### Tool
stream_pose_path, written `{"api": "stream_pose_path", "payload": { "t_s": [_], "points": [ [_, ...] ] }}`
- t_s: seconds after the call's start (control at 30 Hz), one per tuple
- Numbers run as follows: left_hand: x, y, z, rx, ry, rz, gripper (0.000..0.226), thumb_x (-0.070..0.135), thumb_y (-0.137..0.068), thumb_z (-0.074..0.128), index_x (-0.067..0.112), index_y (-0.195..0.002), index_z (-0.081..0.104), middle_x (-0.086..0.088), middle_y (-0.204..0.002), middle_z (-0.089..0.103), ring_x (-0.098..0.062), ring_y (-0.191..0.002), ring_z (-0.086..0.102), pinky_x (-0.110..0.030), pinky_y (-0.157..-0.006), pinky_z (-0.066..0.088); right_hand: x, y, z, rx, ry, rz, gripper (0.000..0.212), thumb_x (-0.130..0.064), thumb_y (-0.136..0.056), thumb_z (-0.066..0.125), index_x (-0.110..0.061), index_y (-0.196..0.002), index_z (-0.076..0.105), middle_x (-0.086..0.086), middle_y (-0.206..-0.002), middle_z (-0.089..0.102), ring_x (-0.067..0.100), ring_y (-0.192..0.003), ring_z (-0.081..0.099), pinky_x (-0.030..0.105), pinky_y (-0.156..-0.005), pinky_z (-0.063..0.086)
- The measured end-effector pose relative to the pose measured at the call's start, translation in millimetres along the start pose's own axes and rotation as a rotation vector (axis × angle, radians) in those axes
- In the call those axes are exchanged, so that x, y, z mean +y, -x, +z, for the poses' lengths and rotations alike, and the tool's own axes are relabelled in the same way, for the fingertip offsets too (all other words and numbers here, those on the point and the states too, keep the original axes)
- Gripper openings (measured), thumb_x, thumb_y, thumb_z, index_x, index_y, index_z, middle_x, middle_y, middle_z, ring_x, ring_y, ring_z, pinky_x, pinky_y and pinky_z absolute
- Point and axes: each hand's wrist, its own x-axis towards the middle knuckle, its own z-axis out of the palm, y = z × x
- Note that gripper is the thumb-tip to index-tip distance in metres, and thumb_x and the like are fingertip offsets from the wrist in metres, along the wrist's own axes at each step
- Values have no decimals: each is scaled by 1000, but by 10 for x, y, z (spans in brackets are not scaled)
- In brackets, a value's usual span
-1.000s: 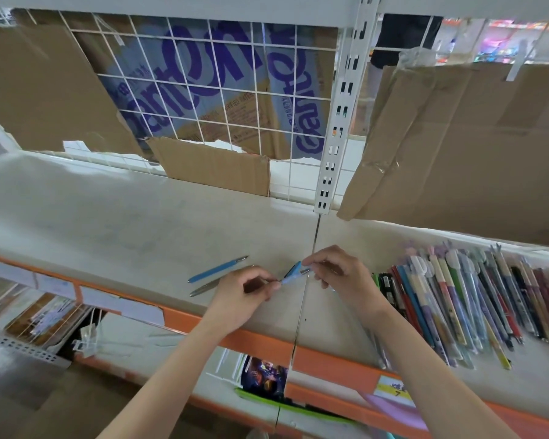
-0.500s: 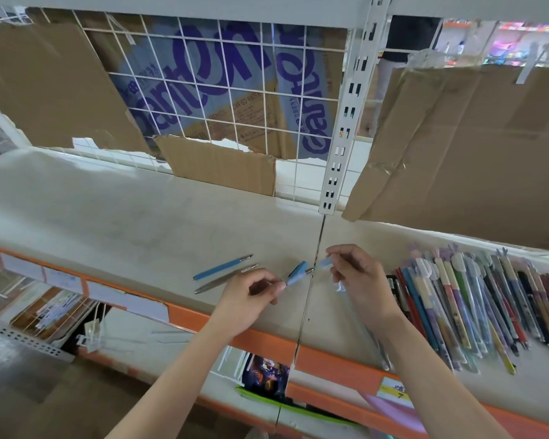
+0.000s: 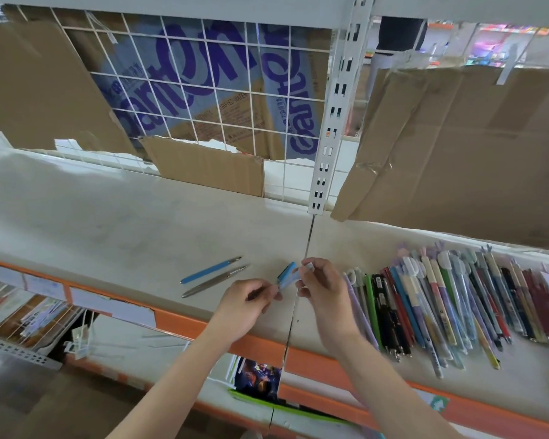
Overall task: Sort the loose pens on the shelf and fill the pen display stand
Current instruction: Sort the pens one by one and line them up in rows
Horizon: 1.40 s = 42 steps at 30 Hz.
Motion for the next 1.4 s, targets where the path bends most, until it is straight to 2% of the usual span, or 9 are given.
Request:
{"api": "stream_pose_path", "payload": {
  "t_s": [0.3, 0.53, 0.63, 0.8, 0.97, 1.13, 1.27, 1.33, 1.4],
  "points": [
    [74, -86, -2, -79, 134, -196, 30, 20, -95, 53, 14, -71, 69, 10, -47, 45, -3, -44, 38, -13, -44, 29, 3, 36, 31, 38, -1, -30, 12, 3, -91, 51, -8, -90, 55, 5, -72, 54, 10, -59, 49, 23, -62, 44],
    [148, -198, -136, -417, 719, -505, 14, 22, -89, 48, 14, -78, 54, 10, -51, 35, -1, -35, 21, -12, -29, 12, -212, -112, -23, -184, 17, -151, 13, 6, -93, 45, -5, -96, 52, 6, -81, 56, 6, -62, 49, 17, -63, 45],
    [171, -214, -49, -310, 651, -428, 20, 21, -92, 49, 14, -76, 57, 8, -52, 36, -2, -35, 21, -14, -31, 12, -278, -181, -48, -162, 48, -149, 9, 1, -94, 48, -5, -96, 54, 2, -76, 60, 6, -59, 50, 18, -61, 45],
    [234, -228, 168, 156, 51, 26, 26, 15, -85, 64, 25, -62, 61, 11, -47, 52, 0, -45, 43, -13, -46, 30, -256, -280, 17, 113, 176, -29, 13, -16, -90, 61, -9, -87, 50, 2, -69, 52, 7, -48, 43, 18, -49, 38],
    [273, -230, 262, 142, 70, 91, 16, 23, -87, 65, 18, -71, 65, 1, -59, 62, -5, -48, 50, -17, -52, 39, -283, -269, 9, -34, 75, -75, 21, -1, -92, 53, -9, -110, 48, 10, -71, 60, 6, -50, 52, 16, -48, 43],
    [126, -253, 137, 151, -104, 147, 3, 21, -87, 63, 21, -85, 65, 17, -76, 63, 2, -70, 57, -7, -64, 39, -235, -293, -302, -112, 725, -107, 35, -8, -89, 56, -18, -121, 46, 1, -62, 56, 6, -50, 49, 13, -52, 37],
    [6, -277, -9, 239, -167, 132, 13, 10, -87, 60, 22, -91, 61, 11, -87, 62, 3, -77, 56, -3, -66, 39, -217, -249, -497, -235, 1228, -193, 40, -6, -89, 46, -12, -129, 48, 5, -104, 48, 19, -90, 49, 24, -81, 40],
    [-24, -287, -81, 276, -202, 131, 13, 9, -87, 61, 22, -88, 59, 6, -86, 62, 0, -75, 55, -5, -65, 40, -237, -239, -526, -227, 1342, -198, 35, -5, -88, 45, -9, -122, 52, 6, -116, 38, 18, -91, 38, 29, -93, 39],
    [-61, -280, -155, 311, -243, 120, 12, 9, -86, 62, 20, -87, 59, 5, -87, 62, -4, -74, 55, -8, -63, 37, -263, -247, -549, -189, 1414, -188, 31, -1, -87, 44, -8, -116, 52, 5, -115, 32, 16, -88, 31, 31, -90, 41]
  ]
}}
